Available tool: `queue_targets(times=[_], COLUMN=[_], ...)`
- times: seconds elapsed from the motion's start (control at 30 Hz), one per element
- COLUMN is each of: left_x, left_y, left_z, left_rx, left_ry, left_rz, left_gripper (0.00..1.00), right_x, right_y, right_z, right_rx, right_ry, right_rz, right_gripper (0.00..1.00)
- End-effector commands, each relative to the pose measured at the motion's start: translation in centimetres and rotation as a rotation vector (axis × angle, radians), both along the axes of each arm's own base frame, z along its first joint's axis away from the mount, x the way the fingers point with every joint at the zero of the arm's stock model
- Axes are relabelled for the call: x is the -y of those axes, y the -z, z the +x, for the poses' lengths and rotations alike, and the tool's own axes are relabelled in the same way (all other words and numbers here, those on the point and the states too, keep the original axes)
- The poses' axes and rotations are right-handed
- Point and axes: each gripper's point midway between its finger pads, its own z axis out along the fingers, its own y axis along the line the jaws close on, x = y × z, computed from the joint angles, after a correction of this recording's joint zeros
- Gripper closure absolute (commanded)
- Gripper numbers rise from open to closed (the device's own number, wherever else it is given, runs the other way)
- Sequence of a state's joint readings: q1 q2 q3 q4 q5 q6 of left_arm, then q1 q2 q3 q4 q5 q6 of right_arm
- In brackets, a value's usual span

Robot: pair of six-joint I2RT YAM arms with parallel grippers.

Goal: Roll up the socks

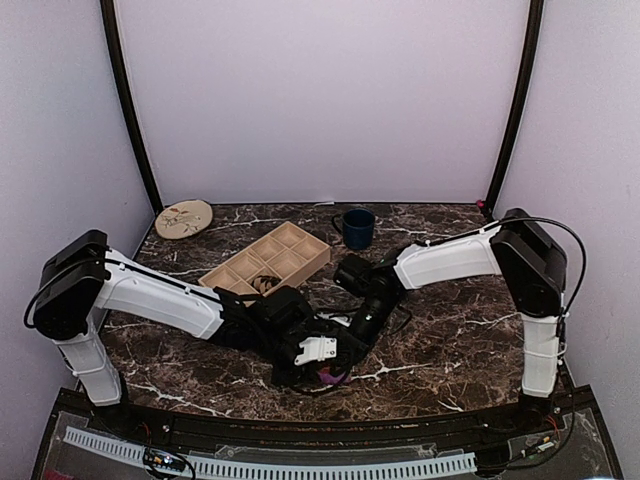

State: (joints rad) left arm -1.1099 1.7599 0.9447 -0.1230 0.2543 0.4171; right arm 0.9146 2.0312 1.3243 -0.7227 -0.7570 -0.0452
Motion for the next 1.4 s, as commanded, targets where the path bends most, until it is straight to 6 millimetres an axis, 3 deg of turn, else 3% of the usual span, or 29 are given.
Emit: queue_targets(times=[0.0, 0.27, 0.6, 0.93, 1.37], left_x=[-2.0, -2.4, -2.7, -3.4, -3.4], left_y=[1.2, 1.6, 1.9, 1.7, 2.1], left_z=[-2.2, -2.9, -3.2, -2.4, -2.3], left_rx=[-0.216, -0.35, -0.469, -0.593, -0.805], left_ry=[-0.017, -0.025, -0.049, -0.111, -0.145], left_rz=[0.096, 0.135, 0.152, 0.148, 0.163], left_gripper=[0.92, 0.92, 0.92, 0.91, 0.91], right_x=[0.3, 0.9, 3.5, 5.9, 4.3], right_y=[-0.2, -0.7, -0.2, -2.8, -4.2], right_z=[1.4, 3.5, 5.4, 7.6, 3.3], right_rx=[0.067, 0.138, 0.308, 0.627, 0.951], right_ry=[0.06, 0.184, 0.327, 0.431, 0.236], right_rz=[0.017, 0.045, 0.013, 0.04, 0.067], right_gripper=[0.62, 0.58, 0.57, 0.57, 0.57])
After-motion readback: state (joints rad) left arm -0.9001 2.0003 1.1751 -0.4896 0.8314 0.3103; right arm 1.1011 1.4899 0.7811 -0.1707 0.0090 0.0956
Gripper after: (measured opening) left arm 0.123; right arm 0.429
